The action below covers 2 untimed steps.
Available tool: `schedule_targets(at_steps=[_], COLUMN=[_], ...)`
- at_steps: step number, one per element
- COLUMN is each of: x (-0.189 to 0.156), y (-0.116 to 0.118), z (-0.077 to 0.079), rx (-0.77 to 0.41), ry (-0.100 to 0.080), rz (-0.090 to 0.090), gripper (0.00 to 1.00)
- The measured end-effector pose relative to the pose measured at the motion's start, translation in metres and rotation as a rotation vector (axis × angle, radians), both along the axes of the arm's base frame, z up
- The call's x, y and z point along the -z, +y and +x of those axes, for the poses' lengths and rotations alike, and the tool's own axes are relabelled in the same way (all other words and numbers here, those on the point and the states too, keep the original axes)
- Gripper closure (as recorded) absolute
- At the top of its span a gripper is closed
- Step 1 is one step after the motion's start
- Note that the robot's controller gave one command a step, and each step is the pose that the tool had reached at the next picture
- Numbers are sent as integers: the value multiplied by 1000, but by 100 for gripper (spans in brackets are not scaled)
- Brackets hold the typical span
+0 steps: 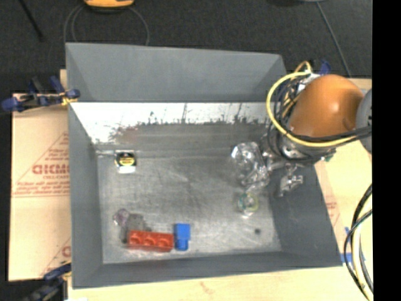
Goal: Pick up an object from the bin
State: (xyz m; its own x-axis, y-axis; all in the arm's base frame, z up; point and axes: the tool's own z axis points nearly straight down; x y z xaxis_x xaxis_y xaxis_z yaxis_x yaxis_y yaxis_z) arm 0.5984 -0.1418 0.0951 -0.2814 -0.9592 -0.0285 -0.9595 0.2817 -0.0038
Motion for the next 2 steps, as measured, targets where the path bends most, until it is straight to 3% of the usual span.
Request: schedule_targets(at_steps=[1, 2], x=[20, 18], y=[25, 20], z=[10, 11], rx=[-52, -44], ry=[0, -3], rz=[-16, -21], gripper=[0, 100])
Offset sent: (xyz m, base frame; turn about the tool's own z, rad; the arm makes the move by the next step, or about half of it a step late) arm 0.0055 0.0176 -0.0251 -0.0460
